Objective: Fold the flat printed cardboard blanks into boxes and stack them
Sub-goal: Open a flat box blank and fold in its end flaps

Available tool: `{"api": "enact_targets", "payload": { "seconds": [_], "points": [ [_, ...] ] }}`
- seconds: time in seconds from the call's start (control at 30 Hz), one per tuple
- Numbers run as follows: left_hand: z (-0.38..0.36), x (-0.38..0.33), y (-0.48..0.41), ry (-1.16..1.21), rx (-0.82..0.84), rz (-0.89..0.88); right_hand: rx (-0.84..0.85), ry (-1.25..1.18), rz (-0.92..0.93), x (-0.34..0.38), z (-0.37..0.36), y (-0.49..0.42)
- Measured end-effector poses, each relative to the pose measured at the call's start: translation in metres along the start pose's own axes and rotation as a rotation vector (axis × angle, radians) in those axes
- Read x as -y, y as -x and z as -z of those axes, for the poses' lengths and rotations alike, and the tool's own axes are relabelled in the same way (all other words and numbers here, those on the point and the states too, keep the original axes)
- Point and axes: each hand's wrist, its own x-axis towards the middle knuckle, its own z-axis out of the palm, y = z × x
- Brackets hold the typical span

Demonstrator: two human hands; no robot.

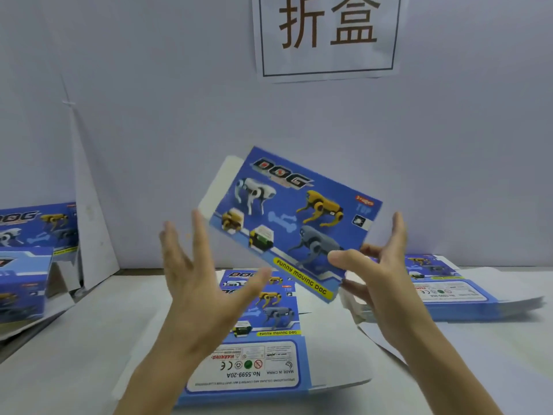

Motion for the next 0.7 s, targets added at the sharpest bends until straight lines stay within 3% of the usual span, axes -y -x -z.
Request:
{"api": "enact_targets", "payload": {
  "seconds": [0.1, 0.17, 0.23, 0.37, 0.5, 0.63, 0.7],
  "points": [
    [0.005, 0.004, -0.007, 0.485, -0.030, 0.244, 0.127, -0.080, -0.049, -0.004, -0.003, 0.001],
    [0.007, 0.009, -0.011, 0.805, 0.105, 0.323, 0.247, -0.081, -0.103, -0.006, -0.001, 0.001],
    [0.008, 0.011, -0.012, 0.951, 0.217, 0.304, 0.317, 0.037, -0.130, -0.010, 0.004, -0.001],
    [0.003, 0.014, -0.012, 0.894, 0.165, 0.124, 0.354, 0.285, -0.129, -0.009, 0.012, -0.005],
    [0.001, 0.021, -0.010, 0.694, 0.271, 0.059, 0.216, 0.155, -0.098, -0.004, 0.016, -0.009],
    [-0.008, 0.020, -0.007, 0.507, 0.398, 0.031, 0.248, 0.142, -0.073, -0.010, 0.009, -0.003],
    [-0.007, 0.019, -0.007, 0.561, 0.446, 0.052, 0.236, 0.170, -0.064, -0.014, 0.005, -0.004]
  ]
}}
